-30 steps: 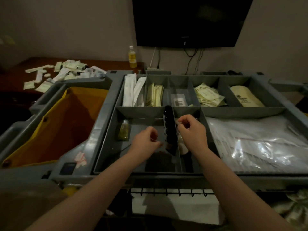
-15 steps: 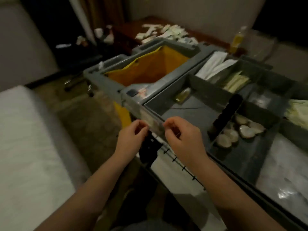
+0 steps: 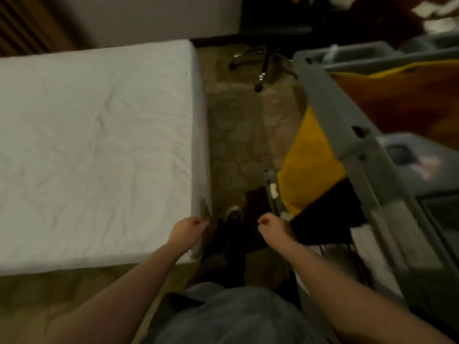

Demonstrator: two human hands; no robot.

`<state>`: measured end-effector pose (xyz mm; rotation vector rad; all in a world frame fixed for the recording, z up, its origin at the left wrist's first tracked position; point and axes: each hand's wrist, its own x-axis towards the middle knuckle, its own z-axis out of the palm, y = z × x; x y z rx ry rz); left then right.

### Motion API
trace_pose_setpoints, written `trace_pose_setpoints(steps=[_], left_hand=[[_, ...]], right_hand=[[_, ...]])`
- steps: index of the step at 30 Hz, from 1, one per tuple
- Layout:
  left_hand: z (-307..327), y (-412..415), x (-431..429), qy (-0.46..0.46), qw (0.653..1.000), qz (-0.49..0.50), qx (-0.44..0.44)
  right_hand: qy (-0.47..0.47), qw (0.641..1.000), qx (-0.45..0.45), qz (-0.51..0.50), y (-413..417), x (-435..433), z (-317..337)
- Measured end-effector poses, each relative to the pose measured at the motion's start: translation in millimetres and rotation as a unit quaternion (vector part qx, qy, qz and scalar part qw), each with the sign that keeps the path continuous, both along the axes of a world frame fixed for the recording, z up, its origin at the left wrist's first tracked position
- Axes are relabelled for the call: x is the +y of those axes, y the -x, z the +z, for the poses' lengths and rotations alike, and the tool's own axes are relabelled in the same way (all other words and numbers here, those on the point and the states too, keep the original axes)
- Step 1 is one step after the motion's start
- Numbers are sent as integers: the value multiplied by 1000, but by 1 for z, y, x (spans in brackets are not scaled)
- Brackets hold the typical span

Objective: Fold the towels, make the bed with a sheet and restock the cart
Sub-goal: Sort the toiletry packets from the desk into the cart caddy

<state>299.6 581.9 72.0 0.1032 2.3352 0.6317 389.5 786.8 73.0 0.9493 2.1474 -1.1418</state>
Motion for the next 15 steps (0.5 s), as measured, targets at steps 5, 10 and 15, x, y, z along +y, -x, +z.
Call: trace_pose_setpoints(steps=[5, 10, 15], left_hand=[[-34, 135, -2, 25, 994, 109, 2], [-17, 264, 48, 29, 995, 97, -18], [35, 395, 138, 13, 999, 28, 20]], right_hand=[[5, 987, 129, 98, 198, 14, 17], [23, 989, 116, 93, 338, 56, 29], [29, 999, 40, 16, 442, 125, 21]])
